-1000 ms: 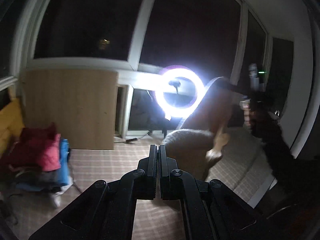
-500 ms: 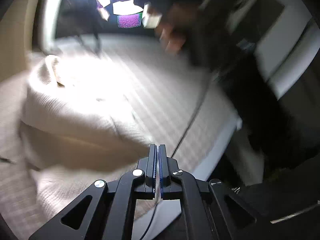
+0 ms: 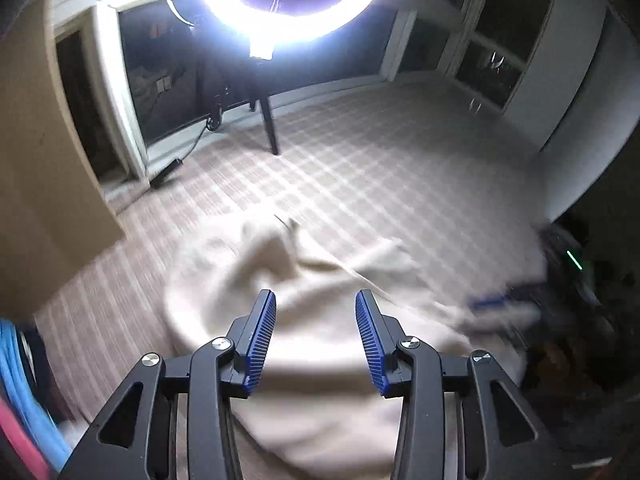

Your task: Fold clothes

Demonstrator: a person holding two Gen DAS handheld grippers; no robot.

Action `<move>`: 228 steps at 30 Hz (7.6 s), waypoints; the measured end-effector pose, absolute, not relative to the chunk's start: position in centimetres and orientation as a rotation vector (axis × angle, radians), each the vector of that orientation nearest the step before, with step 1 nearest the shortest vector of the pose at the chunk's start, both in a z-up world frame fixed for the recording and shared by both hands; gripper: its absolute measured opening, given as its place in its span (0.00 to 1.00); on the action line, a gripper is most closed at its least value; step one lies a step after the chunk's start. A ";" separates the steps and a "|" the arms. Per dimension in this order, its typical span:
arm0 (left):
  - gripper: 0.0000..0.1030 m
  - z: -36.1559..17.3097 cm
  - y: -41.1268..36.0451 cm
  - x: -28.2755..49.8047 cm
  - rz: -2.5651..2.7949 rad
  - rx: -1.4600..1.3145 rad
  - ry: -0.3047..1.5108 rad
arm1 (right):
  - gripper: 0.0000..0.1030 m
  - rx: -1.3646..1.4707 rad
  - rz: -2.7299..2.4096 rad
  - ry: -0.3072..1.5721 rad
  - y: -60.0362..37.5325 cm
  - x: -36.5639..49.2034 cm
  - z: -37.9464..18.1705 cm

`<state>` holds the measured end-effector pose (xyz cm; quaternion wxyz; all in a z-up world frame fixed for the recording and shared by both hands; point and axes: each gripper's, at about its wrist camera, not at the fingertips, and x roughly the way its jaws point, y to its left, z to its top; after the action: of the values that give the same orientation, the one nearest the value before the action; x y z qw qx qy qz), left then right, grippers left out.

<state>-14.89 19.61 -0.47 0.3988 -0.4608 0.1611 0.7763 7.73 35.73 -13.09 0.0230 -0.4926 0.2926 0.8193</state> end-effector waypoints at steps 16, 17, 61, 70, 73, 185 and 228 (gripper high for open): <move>0.04 -7.1 20.8 -21.3 1.959 -1.300 0.328 | 0.13 -1.510 2.535 0.883 33.2 8.0 -13.7; 0.04 -6.0 19.4 -21.0 1.981 -1.281 0.290 | 0.10 -1.500 2.557 0.834 33.1 8.0 -12.9; 0.02 -12.9 8.2 -11.6 1.962 -1.591 0.340 | 0.08 -1.575 2.880 0.185 25.9 -0.7 -7.2; 0.01 2.3 1.8 -9.9 2.311 -1.215 -0.110 | 0.06 -1.069 3.026 0.184 29.5 4.1 4.3; 0.01 8.7 0.4 -6.7 2.356 -1.031 -0.181 | 0.06 -0.862 3.087 0.152 30.3 6.2 10.2; 0.06 -8.4 25.3 1.5 1.983 -1.539 0.249 | 0.51 -1.986 2.855 -0.803 46.0 17.2 -14.1; 0.05 33.9 11.0 3.8 2.732 -0.250 0.546 | 0.06 -0.160 3.014 -0.419 40.4 11.9 28.8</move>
<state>3.84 10.98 33.90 0.1713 -0.0880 0.1923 0.9623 11.94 40.38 28.78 0.0473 -0.0524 -0.1372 0.9880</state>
